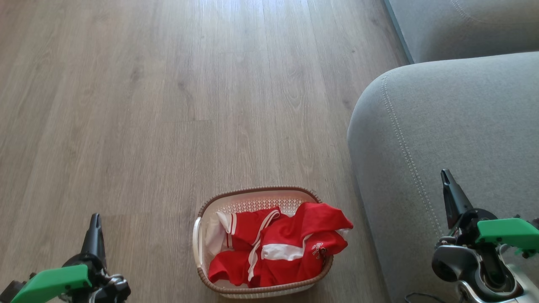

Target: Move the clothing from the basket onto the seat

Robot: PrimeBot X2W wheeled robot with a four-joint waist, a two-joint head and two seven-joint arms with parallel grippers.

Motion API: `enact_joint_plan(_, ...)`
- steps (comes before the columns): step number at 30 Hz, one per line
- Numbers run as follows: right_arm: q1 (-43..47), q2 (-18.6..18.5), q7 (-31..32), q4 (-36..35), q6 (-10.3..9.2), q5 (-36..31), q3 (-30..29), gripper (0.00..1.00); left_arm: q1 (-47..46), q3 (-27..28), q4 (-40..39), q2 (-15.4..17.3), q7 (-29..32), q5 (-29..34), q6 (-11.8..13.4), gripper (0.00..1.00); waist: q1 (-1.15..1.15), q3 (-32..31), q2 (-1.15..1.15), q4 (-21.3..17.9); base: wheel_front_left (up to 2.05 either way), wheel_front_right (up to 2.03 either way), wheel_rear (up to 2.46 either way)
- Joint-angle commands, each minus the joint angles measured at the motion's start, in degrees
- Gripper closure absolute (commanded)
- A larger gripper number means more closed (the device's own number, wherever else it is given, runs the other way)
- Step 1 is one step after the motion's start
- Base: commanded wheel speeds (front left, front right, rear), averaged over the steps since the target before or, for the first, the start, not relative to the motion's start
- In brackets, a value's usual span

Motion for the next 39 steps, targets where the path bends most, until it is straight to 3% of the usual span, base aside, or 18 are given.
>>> enact_joint_plan(1, -2.4, -1.7, -0.5, -2.1, 0.0, 0.5, 0.7, 1.0, -2.8, 2.0, -1.9, 0.5, 0.4, 0.5, -0.4, 1.0, 0.0, 0.0, 0.0, 0.0, 0.0, 0.0, 0.0)
enact_joint_plan(4, -2.4, -1.7, -0.6, -2.1, 0.0, 0.5, 0.8, 1.0, -2.8, 2.0, -1.9, 0.5, 0.4, 0.5, -0.4, 1.0, 0.0, 0.0, 0.0, 0.0, 0.0, 0.0, 0.0)
enact_joint_plan(5, 0.0, 0.0, 0.0, 0.0, 0.0, 0.0, 0.0, 0.0, 0.0, 0.0, 0.0, 0.0, 0.0, 0.0, 0.0, 0.0, 0.0, 0.0, 0.0, 0.0, 0.0, 0.0, 0.0)
enact_joint_plan(8, 1.1, 1.1, 0.0, 2.3, 0.01, -0.1, 0.6, 0.0, 1.0, -0.2, 2.5, -0.3, -0.1, 0.0, 0.1, 0.0, 0.0, 0.0, 0.0, 0.0, 0.0, 0.0, 0.0)
enact_joint_plan(24, 1.9, 3.2, -0.2, 2.1, 0.01, -4.4, -0.6, 0.0, 2.2, -1.6, 0.1, -0.2, -2.7, 1.9, 0.5, 0.0, 0.0, -0.7, 0.0, 0.1, 0.0, 0.0, 0.0)
enact_joint_plan(39, 2.6, 5.0, -0.4, 0.2, 0.01, -15.3, -3.0, 0.0, 2.9, -3.2, -3.2, -0.1, -5.1, 9.9, 1.6, 0.0, 0.0, -1.2, 0.0, 0.2, 0.0, 0.0, 0.0)
